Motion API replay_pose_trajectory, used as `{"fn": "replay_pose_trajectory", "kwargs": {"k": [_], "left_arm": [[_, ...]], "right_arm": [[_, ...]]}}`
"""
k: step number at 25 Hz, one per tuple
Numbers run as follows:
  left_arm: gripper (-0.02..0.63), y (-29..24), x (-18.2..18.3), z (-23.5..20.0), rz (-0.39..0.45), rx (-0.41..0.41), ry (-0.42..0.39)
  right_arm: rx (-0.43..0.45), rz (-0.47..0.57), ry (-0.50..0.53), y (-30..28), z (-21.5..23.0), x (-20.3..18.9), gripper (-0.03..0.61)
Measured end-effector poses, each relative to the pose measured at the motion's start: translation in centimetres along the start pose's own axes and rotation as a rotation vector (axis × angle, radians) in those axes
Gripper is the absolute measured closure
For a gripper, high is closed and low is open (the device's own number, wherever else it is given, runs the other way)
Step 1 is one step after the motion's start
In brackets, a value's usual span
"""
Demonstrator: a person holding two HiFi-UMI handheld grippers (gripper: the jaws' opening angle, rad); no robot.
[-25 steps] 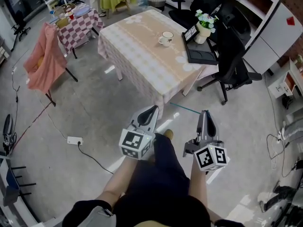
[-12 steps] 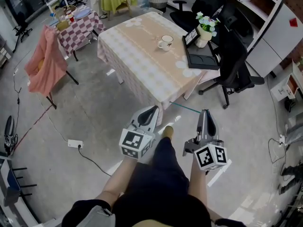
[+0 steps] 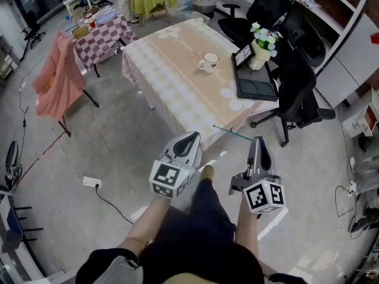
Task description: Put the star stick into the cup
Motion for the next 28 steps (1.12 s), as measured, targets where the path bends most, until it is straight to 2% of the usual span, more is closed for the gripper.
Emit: {"fn": "replay_pose_trajectory", "kwargs": {"k": [10, 28], "left_arm": [[0.601, -5.6, 0.2, -2.8, -0.027, 0.038, 0.023], [0.601, -16.6, 2.0, -7.2, -0.016, 0.084, 0.042]], "right_arm": [[0.008, -0.039, -0.019, -6.3, 3.1, -0.3, 0.561], [0.052, -0.067, -0.018, -17.6, 8.6, 1.0, 0.561]]}}
Point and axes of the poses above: the fingertips, and each gripper's own axes: y backward along the fingers, z to its right, x out of its top, the point moved 7 cm from there along y, backward along the fingers, and after that the axes turned 3 degrees about x, right-handed, at the moved point
